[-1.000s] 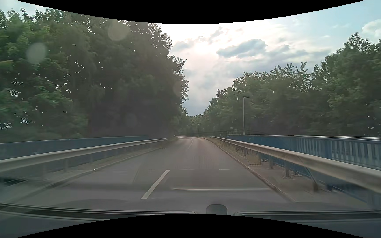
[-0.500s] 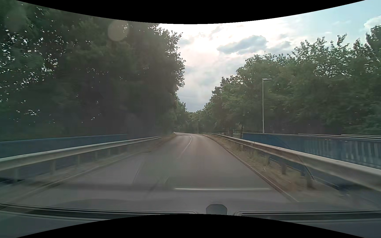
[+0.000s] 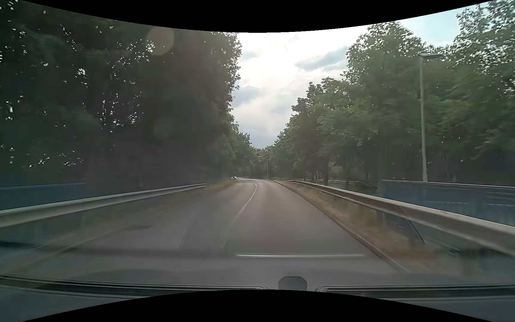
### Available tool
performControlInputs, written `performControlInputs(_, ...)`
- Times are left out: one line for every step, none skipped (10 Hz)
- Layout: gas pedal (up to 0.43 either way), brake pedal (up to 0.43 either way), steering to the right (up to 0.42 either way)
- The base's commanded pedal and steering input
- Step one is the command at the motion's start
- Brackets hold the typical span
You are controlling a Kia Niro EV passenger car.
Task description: Follow the waypoints while adhering to traffic rules and regulations
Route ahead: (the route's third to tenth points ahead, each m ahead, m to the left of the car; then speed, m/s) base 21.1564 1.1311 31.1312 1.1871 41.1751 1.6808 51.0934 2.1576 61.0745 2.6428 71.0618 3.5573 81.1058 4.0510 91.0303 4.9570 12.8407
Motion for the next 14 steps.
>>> performControlInputs(0.098, 0.000, -0.003)
performControlInputs(0.098, 0.000, -0.003)
performControlInputs(0.098, 0.000, -0.003)
performControlInputs(0.098, 0.000, -0.003)
performControlInputs(0.098, 0.000, -0.004)
performControlInputs(0.098, 0.000, -0.005)
performControlInputs(0.098, 0.000, -0.005)
performControlInputs(0.087, 0.000, -0.005)
performControlInputs(0.067, 0.000, -0.005)
performControlInputs(0.067, 0.000, -0.005)
performControlInputs(0.067, 0.000, -0.006)
performControlInputs(0.067, 0.000, -0.006)
performControlInputs(0.067, 0.000, -0.008)
performControlInputs(0.067, 0.000, -0.011)
